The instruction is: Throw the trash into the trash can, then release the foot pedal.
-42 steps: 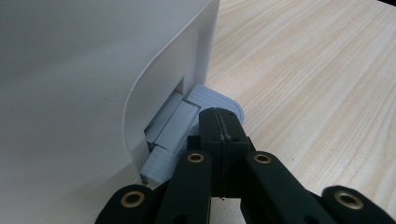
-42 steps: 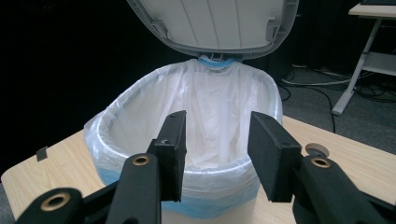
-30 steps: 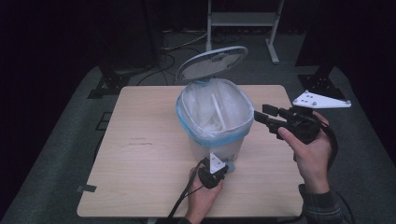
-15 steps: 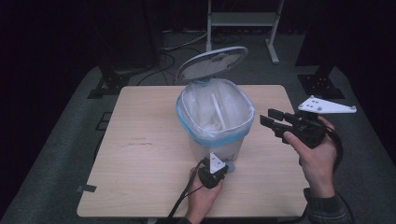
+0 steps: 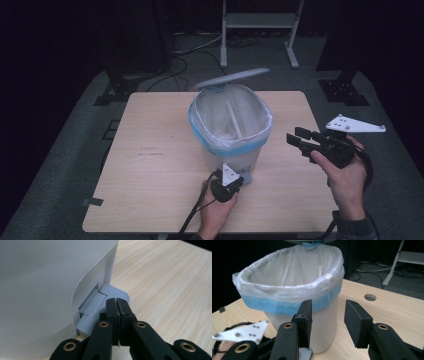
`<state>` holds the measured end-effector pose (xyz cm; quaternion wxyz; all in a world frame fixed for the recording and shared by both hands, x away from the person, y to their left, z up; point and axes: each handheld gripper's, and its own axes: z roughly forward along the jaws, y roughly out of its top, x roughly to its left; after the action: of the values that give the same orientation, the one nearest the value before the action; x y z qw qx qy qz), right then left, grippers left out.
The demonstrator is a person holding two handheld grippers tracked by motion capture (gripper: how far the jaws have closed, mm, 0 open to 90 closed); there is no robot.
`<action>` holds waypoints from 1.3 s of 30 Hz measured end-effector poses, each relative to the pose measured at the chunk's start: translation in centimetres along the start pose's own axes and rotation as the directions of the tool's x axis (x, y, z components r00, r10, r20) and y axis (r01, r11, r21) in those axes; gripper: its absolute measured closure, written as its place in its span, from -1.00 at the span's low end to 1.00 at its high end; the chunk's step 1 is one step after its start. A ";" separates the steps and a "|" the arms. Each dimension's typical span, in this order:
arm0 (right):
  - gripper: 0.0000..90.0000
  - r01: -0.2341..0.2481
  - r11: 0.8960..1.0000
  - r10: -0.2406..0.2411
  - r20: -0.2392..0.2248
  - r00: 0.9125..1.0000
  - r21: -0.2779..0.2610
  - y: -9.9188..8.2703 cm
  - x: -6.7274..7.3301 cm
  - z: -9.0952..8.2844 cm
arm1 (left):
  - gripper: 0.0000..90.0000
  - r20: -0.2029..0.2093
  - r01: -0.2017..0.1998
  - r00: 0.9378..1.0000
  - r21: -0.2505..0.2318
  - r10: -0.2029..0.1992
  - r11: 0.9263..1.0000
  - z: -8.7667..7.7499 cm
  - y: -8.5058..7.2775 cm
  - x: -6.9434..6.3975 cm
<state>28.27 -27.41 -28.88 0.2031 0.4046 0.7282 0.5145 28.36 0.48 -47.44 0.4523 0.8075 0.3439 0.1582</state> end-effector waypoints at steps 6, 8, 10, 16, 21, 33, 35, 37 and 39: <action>0.27 -0.010 1.000 0.010 0.002 1.000 0.014 -0.7 -0.3 0.1 | 0.83 -0.008 0.013 1.000 -0.020 -0.013 1.000 -1.8 0.2 0.2; 0.26 -0.012 1.000 0.011 0.006 1.000 0.019 -1.0 -0.4 0.2 | 0.76 -0.005 0.014 1.000 -0.026 -0.014 1.000 -2.5 0.2 0.4; 0.26 -0.014 1.000 0.014 0.009 1.000 0.025 -1.3 -0.5 0.3 | 0.67 -0.011 0.013 1.000 -0.023 -0.013 1.000 -3.3 0.3 0.6; 0.23 -0.008 0.999 0.007 0.020 1.000 0.052 -2.0 -0.7 0.7 | 0.31 -0.020 0.010 1.000 0.002 -0.010 1.000 -5.4 0.1 1.5; 0.17 -0.002 0.998 0.000 0.033 0.999 0.067 -2.7 -0.9 0.9 | -0.07 -0.050 0.007 0.999 0.041 -0.005 0.999 -7.6 -0.1 3.4; -0.37 0.015 0.995 -0.021 0.061 0.998 0.096 -5.5 -1.9 1.5 | -0.64 -0.095 0.029 0.995 0.064 -0.023 0.998 -10.3 -0.7 7.4; -0.39 0.016 0.995 -0.022 0.063 0.998 0.098 -5.8 -1.9 1.5 | -0.72 -0.095 0.030 0.995 0.068 -0.023 0.997 -10.5 -0.8 7.7; -0.47 0.012 0.994 -0.019 0.070 0.997 0.108 -6.7 -2.2 1.6 | -0.77 -0.099 0.038 0.995 0.063 -0.032 0.997 -11.0 -1.2 8.5; -0.52 0.013 0.994 -0.022 0.077 0.997 0.113 -7.3 -2.4 1.7 | -0.81 -0.095 0.031 0.995 0.066 -0.024 0.997 -11.4 -1.5 8.9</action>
<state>28.08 -29.41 -36.52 0.2130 0.4287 0.7510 0.4547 27.62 14.34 -43.07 0.4103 0.8091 0.3810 0.1782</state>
